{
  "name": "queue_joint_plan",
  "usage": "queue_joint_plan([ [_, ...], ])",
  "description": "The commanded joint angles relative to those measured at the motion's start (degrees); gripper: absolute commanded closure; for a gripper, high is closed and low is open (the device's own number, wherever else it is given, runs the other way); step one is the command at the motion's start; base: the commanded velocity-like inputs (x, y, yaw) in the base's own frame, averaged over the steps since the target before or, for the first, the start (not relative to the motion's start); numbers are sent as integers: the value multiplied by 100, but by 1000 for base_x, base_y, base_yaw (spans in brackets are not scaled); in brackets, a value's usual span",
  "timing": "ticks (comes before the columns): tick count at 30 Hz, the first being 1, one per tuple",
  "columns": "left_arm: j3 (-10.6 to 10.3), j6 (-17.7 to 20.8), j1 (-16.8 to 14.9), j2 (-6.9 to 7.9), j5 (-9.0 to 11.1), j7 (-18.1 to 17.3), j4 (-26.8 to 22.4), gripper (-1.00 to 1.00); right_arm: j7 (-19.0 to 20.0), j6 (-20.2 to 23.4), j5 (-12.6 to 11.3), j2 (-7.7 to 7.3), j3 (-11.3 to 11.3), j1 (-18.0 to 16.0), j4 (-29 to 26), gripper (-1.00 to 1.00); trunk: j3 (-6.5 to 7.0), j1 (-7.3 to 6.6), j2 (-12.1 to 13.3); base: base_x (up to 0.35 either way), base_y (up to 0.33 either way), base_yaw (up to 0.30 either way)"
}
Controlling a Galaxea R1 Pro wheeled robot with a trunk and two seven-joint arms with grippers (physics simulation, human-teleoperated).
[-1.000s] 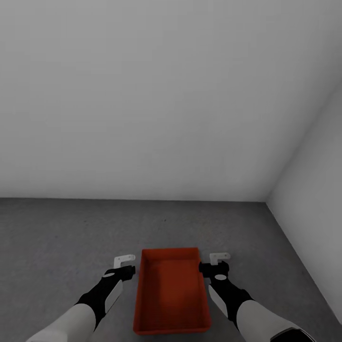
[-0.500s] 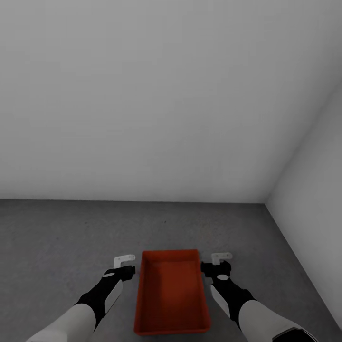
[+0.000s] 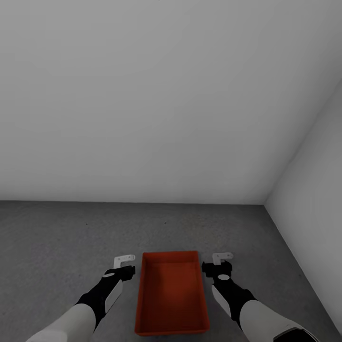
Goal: Move the two storage containers from the living room to the garage. In the garage, place one container on the floor and stack the other container on top of it (either order is fine).
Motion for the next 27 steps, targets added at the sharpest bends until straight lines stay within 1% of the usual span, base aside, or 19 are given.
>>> queue_joint_plan([
  [1,-35,30,1,3,52,40,-12,-100,-27,-21,-59,-1,46,-5,6,-100,14,-23,39,0,0,0],
  [17,-41,30,1,-7,52,43,-13,-100,-18,8,-95,9,56,-5,6,-100,301,-374,681,0,0,0],
  [27,-41,30,2,-7,52,39,-12,-100,-35,7,-91,48,56,-5,6,-100,481,-594,1082,0,0,0],
])
